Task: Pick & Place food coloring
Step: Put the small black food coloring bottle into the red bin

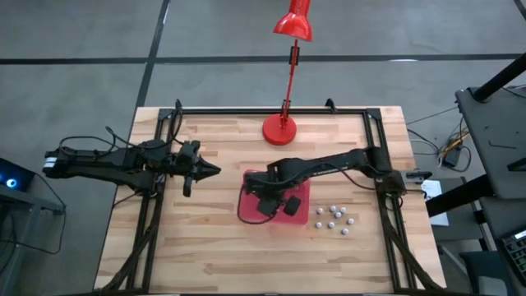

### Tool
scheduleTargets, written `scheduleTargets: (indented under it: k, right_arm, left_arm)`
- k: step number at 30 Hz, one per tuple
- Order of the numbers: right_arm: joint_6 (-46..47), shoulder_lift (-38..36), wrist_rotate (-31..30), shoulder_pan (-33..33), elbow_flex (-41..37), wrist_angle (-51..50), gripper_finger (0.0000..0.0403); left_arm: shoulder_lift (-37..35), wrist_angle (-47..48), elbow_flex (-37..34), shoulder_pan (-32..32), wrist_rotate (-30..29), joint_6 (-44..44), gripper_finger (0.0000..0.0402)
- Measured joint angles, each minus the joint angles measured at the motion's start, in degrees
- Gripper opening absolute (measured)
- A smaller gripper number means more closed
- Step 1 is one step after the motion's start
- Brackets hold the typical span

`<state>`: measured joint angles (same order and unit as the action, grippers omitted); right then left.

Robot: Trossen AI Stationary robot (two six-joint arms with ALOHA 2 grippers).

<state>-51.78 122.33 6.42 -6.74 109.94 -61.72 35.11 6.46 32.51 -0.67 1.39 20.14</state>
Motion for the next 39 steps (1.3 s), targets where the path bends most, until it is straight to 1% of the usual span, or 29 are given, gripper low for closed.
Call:
scheduleTargets:
  k: [5, 10, 13, 20, 30, 39]
  right_arm:
    - [-0.6, 5.3, 0.0, 0.0, 7.9, -3.8, 0.0045]
    - [-0.5, 9.5, 0.0, 0.0, 13.3, -6.6, 0.0047]
    - [0.6, 11.4, 0.1, 0.0, 15.2, -7.7, 0.0047]
    - [1.9, 12.7, 2.6, 0.0, 15.1, -7.9, 0.0045]
    - [3.8, 14.6, 2.6, 0.0, 14.5, -7.5, 0.0047]
    - [4.9, 14.7, 2.6, 0.6, 11.7, -4.4, 0.0047]
  left_arm:
    - [0.0, 0.0, 0.0, 0.0, 0.0, 0.0, 0.0]
    - [0.0, 0.0, 0.0, 0.0, 0.0, 0.0, 0.0]
    - [0.0, 0.0, 0.0, 0.0, 0.0, -0.1, 0.0]
    - [0.0, 0.0, 0.0, 0.0, 0.0, -0.2, 0.0]
    - [0.0, 0.0, 0.0, 0.0, 0.0, -0.3, 0.0]
    - [0.0, 0.0, 0.0, 0.0, 0.0, -0.3, 0.0]
